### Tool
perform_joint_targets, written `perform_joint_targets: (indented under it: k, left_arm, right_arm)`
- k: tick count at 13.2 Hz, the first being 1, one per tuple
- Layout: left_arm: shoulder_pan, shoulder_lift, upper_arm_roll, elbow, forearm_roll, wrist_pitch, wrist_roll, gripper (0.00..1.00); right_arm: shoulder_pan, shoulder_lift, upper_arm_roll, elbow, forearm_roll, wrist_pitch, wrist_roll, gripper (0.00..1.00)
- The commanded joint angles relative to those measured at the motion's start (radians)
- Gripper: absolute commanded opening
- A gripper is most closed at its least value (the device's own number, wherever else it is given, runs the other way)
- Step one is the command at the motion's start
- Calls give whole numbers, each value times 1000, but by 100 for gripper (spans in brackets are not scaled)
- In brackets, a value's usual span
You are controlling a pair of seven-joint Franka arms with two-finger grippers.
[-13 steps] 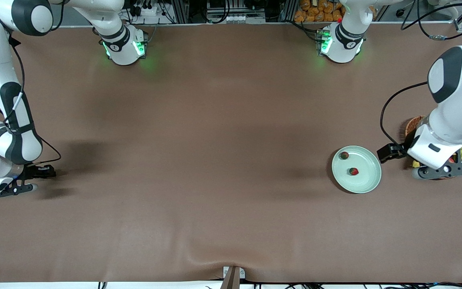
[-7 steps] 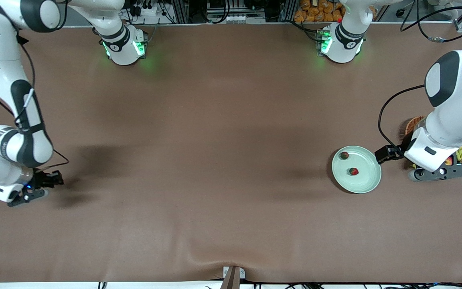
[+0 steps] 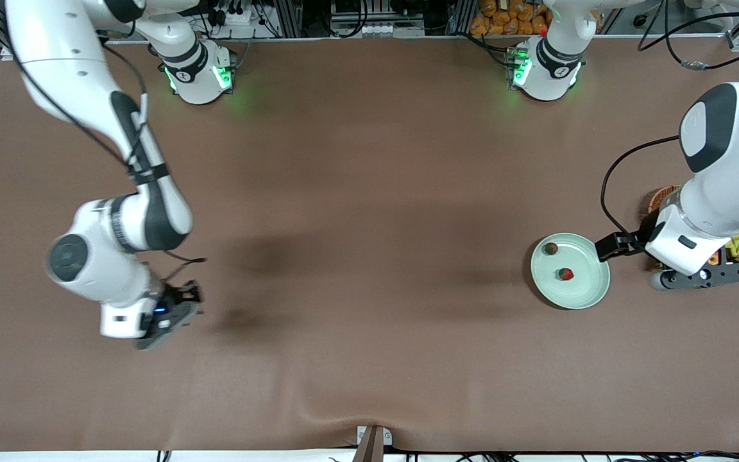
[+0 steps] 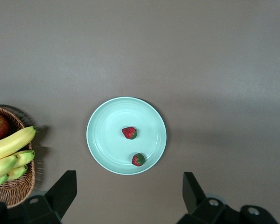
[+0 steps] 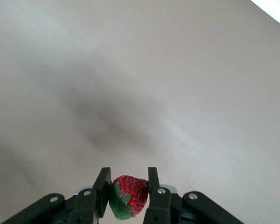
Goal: Collect all strawberries into plate
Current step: 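Carry the strawberry to mid-table while the left gripper approaches it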
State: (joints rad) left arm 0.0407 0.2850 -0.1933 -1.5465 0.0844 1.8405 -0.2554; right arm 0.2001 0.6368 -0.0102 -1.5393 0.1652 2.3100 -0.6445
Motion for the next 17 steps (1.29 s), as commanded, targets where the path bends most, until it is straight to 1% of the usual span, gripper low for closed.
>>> perform_joint_targets:
  k: [1,3,5,8,12,15,16,17]
  left_arm:
    - [5,-1,-2,2,-18,-9,27,100]
    - [4,8,-2,2,-18,-6,27,100]
    - [5,8,-2,2,-18,-6,27,100]
    - [1,10,-2,2,-18,-3,25,100]
    - [-8,28,-3,3,-18,2,25,100]
    - [-13,49,-14,3,-17,12,25,100]
    - [-19,54,-14,3,-18,26,24,100]
    - [-34,66,-14,5,-17,39,13,100]
  right_arm:
    - [117,41,7,36,60,73,92,0]
    - [220,76,9,34,63,199,191,0]
    - [301,116,9,36,63,303,285,0]
    - [395,187,9,53,62,432,419,0]
    - [504,291,9,157,60,453,560,0]
    - [548,374,9,243,60,473,615,0]
    - [559,389,9,260,60,473,627,4]
    - [565,391,7,261,59,473,644,72]
